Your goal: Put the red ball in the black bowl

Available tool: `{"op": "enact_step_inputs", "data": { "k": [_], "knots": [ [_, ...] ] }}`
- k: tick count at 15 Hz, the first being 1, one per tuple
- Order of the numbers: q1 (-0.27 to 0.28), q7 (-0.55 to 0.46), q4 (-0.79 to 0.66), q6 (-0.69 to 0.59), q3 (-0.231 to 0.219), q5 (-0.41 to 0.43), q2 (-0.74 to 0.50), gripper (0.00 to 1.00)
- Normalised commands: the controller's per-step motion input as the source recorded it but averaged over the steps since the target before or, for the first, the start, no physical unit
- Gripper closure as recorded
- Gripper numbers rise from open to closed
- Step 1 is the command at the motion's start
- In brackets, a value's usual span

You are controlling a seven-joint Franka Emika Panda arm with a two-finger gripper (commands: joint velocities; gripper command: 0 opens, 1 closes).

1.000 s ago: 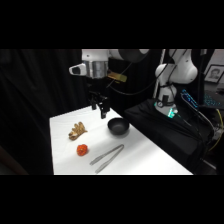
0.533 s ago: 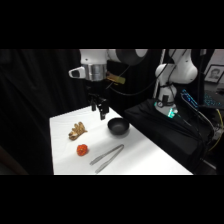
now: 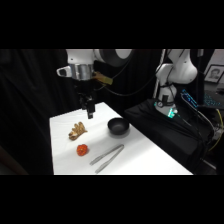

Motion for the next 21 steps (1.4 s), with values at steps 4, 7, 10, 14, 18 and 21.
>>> {"op": "enact_step_inputs", "data": {
  "k": [4,7,10,14,18,21],
  "knots": [
    [-0.06,-0.15,0.46,0.01,-0.005,0.109,0.37,0.0],
    [-0.065,-0.17,0.45,0.04,0.01,0.139,0.39,0.0],
    [-0.067,-0.17,0.44,0.03,0.018,0.134,0.39,0.0],
    [-0.089,-0.22,0.41,0.02,0.057,0.169,0.37,0.0],
    [-0.089,-0.22,0.37,0.03,0.074,0.135,0.31,0.0],
    [-0.084,-0.19,0.32,0.03,0.085,0.129,0.27,0.0]
  ]
}}
